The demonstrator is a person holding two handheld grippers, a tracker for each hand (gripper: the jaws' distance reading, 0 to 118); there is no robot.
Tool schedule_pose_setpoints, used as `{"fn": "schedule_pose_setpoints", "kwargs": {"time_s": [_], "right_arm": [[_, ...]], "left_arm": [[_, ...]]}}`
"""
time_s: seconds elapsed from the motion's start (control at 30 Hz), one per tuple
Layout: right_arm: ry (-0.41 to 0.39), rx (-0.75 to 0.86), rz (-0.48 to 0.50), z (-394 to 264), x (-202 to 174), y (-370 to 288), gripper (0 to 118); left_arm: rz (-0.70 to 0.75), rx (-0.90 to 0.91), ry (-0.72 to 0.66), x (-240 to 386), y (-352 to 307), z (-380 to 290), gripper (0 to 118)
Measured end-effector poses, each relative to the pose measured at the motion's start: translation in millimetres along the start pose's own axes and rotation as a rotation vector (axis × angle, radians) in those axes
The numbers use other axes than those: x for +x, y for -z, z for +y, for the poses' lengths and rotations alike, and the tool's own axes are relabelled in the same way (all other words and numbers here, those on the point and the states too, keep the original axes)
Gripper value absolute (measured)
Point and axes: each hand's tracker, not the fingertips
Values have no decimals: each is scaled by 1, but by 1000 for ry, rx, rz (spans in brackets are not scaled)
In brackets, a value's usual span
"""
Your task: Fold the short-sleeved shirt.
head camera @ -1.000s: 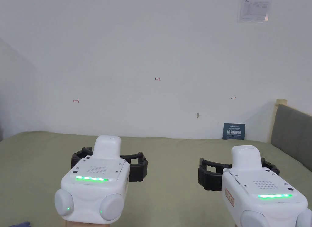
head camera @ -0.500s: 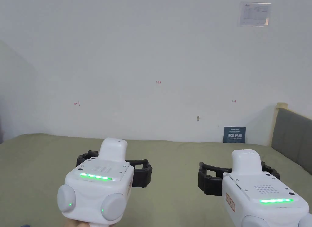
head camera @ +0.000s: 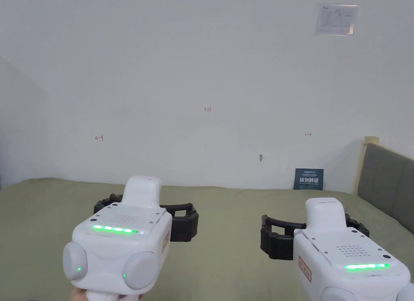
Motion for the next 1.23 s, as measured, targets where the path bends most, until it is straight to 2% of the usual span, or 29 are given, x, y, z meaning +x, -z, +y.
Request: {"fn": "schedule_pose_setpoints", "kwargs": {"time_s": [0.2, 0.47, 0.67, 0.73, 0.87, 0.93, 1.03, 1.23], "right_arm": [[8, 0, 5, 1, 2, 0, 118], [24, -13, 14, -1, 2, -1, 118], [31, -20, 20, -3, 2, -1, 118], [35, -20, 24, -3, 3, -2, 118], [41, -17, 28, -1, 4, -3, 118], [41, -15, 29, 0, 4, -4, 118], [38, -11, 32, 1, 4, -5, 118], [36, -7, 32, 4, 3, -6, 118]], "left_arm": [[45, 4, 20, 0, -7, 4, 118], [85, -42, -31, 4, -10, 10, 118], [93, -9, 22, 7, -9, 9, 118], [151, -16, 67, 10, -6, 8, 118], [119, -37, 28, 6, -2, 10, 118], [124, 27, -4, 2, -5, 6, 118], [89, -44, 56, 4, -10, 6, 118], [107, -16, 56, 7, -14, 2, 118]]}}
